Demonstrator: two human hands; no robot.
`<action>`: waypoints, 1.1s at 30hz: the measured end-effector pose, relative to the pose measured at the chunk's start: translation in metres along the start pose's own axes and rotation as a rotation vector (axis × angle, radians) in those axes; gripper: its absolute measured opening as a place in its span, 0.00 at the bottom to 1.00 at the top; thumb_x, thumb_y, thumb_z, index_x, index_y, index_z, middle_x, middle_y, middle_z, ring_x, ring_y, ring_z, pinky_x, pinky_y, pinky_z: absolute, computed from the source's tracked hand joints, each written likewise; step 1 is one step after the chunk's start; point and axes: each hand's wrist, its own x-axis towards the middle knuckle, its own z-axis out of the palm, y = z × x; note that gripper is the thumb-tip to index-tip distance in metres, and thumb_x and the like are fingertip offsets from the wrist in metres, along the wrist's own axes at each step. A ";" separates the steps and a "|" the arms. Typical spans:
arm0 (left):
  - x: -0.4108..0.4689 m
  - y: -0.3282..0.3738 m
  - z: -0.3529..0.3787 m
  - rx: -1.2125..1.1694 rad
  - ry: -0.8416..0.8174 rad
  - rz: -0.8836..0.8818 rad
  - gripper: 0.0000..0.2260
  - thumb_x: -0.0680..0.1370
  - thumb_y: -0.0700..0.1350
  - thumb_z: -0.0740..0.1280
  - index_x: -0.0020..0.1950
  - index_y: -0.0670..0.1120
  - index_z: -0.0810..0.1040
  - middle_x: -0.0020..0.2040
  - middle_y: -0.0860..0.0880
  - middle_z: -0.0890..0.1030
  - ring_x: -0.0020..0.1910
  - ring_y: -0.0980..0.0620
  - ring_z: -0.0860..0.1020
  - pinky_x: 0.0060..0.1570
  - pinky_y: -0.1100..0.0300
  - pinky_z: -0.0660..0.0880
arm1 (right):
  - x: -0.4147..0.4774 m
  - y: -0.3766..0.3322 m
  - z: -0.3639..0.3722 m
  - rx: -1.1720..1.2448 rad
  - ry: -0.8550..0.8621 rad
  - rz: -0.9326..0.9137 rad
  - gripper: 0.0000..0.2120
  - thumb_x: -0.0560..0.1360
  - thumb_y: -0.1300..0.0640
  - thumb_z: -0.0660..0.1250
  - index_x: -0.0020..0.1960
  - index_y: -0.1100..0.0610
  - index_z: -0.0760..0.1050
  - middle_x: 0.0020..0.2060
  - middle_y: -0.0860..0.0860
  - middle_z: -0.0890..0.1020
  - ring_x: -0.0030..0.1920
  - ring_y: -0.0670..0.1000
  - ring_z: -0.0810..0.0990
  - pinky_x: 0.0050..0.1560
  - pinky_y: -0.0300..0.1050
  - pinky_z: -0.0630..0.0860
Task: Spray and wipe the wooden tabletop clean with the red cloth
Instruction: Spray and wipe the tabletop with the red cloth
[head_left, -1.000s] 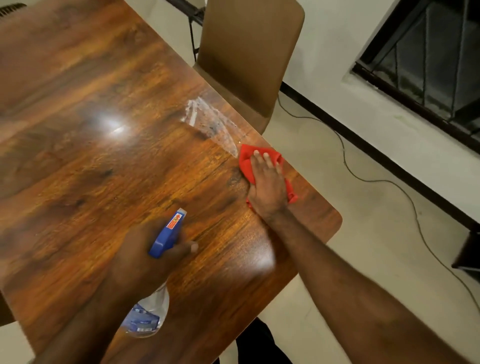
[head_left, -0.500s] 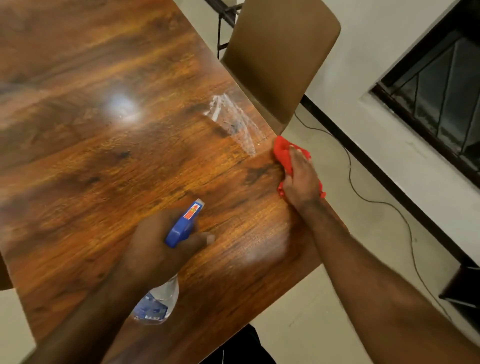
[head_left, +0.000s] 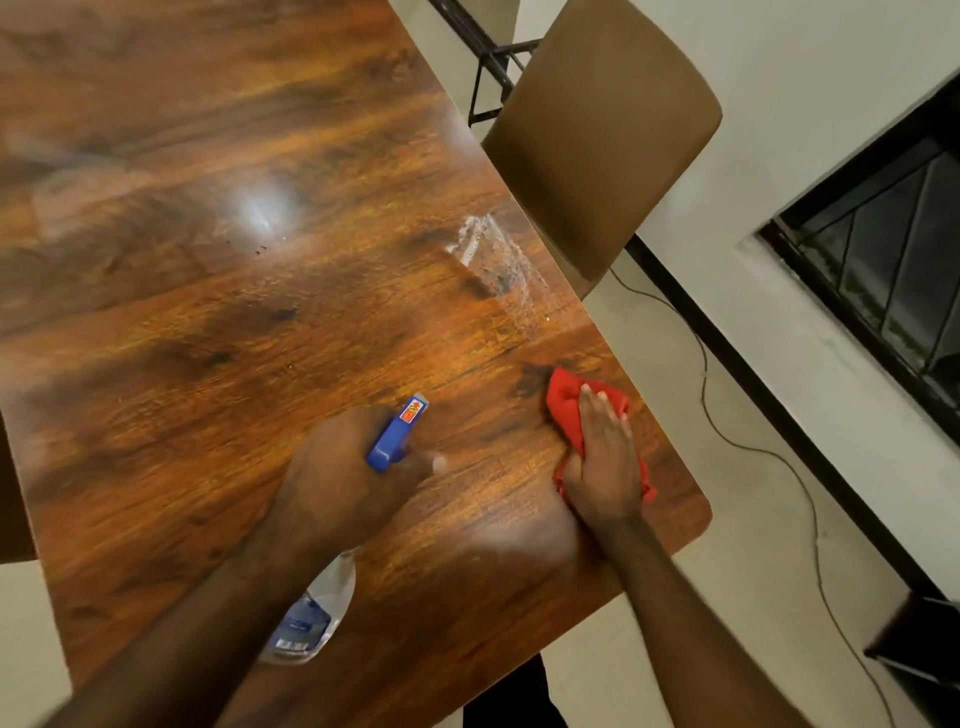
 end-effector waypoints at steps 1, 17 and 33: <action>0.002 0.000 -0.001 0.000 0.006 -0.014 0.18 0.71 0.58 0.76 0.34 0.48 0.74 0.28 0.51 0.75 0.27 0.50 0.73 0.31 0.52 0.73 | 0.018 -0.002 0.000 0.003 0.010 0.032 0.38 0.75 0.60 0.59 0.84 0.58 0.58 0.82 0.55 0.64 0.83 0.56 0.59 0.84 0.59 0.51; 0.054 0.034 -0.015 -0.021 0.079 -0.141 0.14 0.71 0.57 0.75 0.34 0.50 0.77 0.29 0.49 0.78 0.28 0.49 0.76 0.32 0.49 0.75 | 0.094 -0.063 0.038 0.049 -0.193 -0.617 0.36 0.74 0.60 0.69 0.81 0.56 0.66 0.82 0.51 0.65 0.83 0.54 0.59 0.83 0.61 0.53; 0.085 0.044 -0.020 -0.161 0.142 -0.135 0.18 0.72 0.64 0.72 0.37 0.50 0.77 0.34 0.50 0.79 0.28 0.52 0.75 0.29 0.59 0.70 | 0.172 -0.073 0.023 0.003 -0.095 -0.381 0.38 0.75 0.58 0.69 0.83 0.53 0.61 0.82 0.51 0.65 0.83 0.58 0.58 0.82 0.63 0.52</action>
